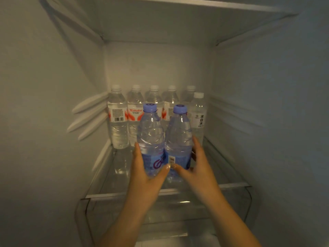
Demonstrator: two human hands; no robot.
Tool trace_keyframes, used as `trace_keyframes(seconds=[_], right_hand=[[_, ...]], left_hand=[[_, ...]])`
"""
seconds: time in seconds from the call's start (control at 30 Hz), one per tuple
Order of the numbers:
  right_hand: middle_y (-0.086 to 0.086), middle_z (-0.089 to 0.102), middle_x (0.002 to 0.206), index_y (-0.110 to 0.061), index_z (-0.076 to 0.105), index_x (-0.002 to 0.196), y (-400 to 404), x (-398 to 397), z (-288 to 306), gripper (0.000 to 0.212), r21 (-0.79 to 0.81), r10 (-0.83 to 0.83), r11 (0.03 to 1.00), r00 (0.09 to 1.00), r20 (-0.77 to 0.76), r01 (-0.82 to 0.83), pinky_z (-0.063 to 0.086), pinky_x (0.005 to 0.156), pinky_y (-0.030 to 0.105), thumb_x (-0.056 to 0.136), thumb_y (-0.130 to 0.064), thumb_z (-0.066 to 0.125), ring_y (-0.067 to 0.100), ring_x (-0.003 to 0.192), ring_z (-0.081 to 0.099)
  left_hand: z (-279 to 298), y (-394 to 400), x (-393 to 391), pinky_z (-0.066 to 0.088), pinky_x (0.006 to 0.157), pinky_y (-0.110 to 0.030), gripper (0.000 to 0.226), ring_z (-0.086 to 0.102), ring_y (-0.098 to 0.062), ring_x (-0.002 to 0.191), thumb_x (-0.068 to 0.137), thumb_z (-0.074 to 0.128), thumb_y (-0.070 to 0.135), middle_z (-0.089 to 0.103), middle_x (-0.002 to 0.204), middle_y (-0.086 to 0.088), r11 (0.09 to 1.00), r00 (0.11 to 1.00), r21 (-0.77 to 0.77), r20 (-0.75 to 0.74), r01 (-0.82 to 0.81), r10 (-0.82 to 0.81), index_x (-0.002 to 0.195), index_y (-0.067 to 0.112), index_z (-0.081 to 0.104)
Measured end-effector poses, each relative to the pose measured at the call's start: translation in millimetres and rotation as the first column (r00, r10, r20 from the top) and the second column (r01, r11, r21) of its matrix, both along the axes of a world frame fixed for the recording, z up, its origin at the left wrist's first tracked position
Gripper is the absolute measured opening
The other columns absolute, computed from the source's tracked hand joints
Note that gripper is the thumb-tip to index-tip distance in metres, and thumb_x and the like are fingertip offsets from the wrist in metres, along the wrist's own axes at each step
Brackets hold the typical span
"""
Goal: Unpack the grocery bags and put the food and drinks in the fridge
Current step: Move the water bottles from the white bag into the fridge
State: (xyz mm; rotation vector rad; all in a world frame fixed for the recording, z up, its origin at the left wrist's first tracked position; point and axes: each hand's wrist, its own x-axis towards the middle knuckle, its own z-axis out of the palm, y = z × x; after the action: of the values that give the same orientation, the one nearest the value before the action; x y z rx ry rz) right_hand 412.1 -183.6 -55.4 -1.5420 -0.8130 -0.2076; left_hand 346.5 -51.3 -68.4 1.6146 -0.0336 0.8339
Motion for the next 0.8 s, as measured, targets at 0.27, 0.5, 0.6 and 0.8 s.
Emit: trace_keyframes(seconds=[0.27, 0.5, 0.6, 0.8], right_hand=[[-0.017, 0.055, 0.126, -0.045, 0.034, 0.131, 8.8, 23.2, -2.3, 0.079, -0.113, -0.094, 0.989, 0.995, 0.025, 0.096, 0.049, 0.097, 0.032, 0.075, -0.009, 0.076, -0.003, 0.115, 0.053], [0.003, 0.054, 0.125, -0.046, 0.009, 0.143, 26.3, 67.1, 2.0, 0.104, -0.356, -0.276, 0.893, 0.96, 0.054, 0.276, 0.053, 0.088, 0.042, 0.069, -0.03, 0.081, 0.019, 0.11, 0.059], [0.01, 0.047, 0.125, -0.04, -0.001, 0.147, 29.6, 75.7, 3.0, 0.104, -0.437, -0.333, 0.833, 0.939, 0.091, 0.338, 0.049, 0.09, 0.038, 0.076, -0.03, 0.075, 0.026, 0.11, 0.055], [0.011, 0.043, 0.118, -0.035, -0.008, 0.147, 33.4, 76.2, 6.7, 0.096, -0.519, -0.389, 0.732, 0.896, 0.213, 0.441, 0.046, 0.077, 0.035, 0.085, -0.035, 0.065, 0.029, 0.102, 0.055]], left_hand=[[2.6, -1.3, 15.2, 0.045, 0.092, -0.014, 0.077, 0.053, -0.003, 0.117, 0.081, 0.07, 0.018, 0.051, 0.134, 0.009, 1.0, 1.0, 0.006, 0.016, -0.019, 0.019, 0.142, 0.037, 0.027], [6.4, 12.3, 63.0, 0.043, 0.102, -0.04, 0.086, 0.049, -0.015, 0.122, 0.067, 0.064, 0.055, 0.05, 0.133, 0.002, 0.989, 0.988, 0.062, -0.058, -0.137, 0.141, 0.142, 0.033, 0.028], [9.5, 17.9, 80.6, 0.04, 0.104, -0.045, 0.086, 0.046, -0.018, 0.125, 0.066, 0.058, 0.062, 0.048, 0.134, 0.002, 0.981, 0.978, 0.08, -0.101, -0.175, 0.182, 0.141, 0.036, 0.026], [2.9, 29.7, 105.6, 0.037, 0.106, -0.048, 0.096, 0.039, -0.023, 0.132, 0.064, 0.058, 0.067, 0.041, 0.142, -0.003, 0.974, 0.963, 0.075, -0.153, -0.213, 0.223, 0.145, 0.033, 0.019]])
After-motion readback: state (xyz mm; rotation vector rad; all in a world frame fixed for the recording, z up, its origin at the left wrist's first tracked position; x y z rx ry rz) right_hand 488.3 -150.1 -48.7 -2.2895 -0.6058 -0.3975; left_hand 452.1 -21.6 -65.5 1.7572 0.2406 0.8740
